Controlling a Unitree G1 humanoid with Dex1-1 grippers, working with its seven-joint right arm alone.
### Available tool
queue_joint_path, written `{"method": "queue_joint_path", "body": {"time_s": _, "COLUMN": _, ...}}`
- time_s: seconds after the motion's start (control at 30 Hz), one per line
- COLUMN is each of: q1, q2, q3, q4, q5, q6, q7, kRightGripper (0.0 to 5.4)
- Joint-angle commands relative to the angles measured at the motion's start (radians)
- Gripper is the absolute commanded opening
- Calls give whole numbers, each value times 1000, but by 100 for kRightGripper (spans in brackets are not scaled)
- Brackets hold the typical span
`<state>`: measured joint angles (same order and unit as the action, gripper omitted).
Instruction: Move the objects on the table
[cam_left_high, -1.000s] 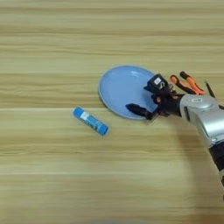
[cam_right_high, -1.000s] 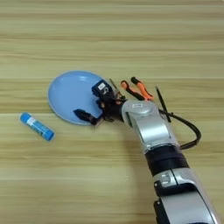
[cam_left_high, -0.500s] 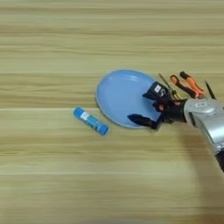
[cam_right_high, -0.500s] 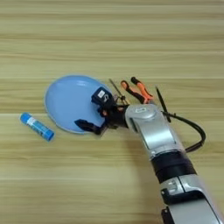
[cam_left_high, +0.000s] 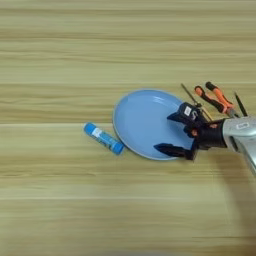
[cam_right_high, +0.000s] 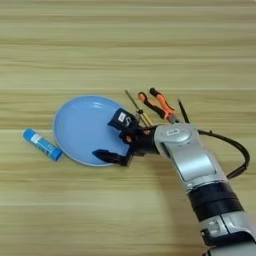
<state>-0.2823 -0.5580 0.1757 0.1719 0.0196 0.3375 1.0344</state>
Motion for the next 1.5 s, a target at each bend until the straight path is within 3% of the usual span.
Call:
{"method": "queue_joint_path", "body": {"time_s": 0.03, "q1": -32, "q2": -55, "q3": -25, "q4": -72, "q5": 18, "q6": -26, "q7": 13, "kRightGripper": 537}}
{"method": "queue_joint_path", "body": {"time_s": 0.37, "q1": 20, "q2": -93, "q3": -15, "q4": -131, "q5": 27, "q6": -27, "q7": 103, "kRightGripper": 537}}
{"method": "queue_joint_path", "body": {"time_s": 1.03, "q1": 129, "q2": -197, "q3": -32, "q4": -234, "q5": 66, "q6": -110, "q7": 257, "kRightGripper": 537}}
{"method": "queue_joint_path", "body": {"time_s": 1.17, "q1": 94, "q2": -171, "q3": -74, "q4": -234, "q5": 108, "q6": -79, "q7": 235, "kRightGripper": 537}}
{"method": "queue_joint_path", "body": {"time_s": 1.33, "q1": -31, "q2": -103, "q3": -188, "q4": -202, "q5": 217, "q6": 18, "q7": 141, "kRightGripper": 537}}
{"method": "queue_joint_path", "body": {"time_s": 1.5, "q1": -131, "q2": -52, "q3": -294, "q4": -169, "q5": 306, "q6": 65, "q7": 38, "kRightGripper": 537}}
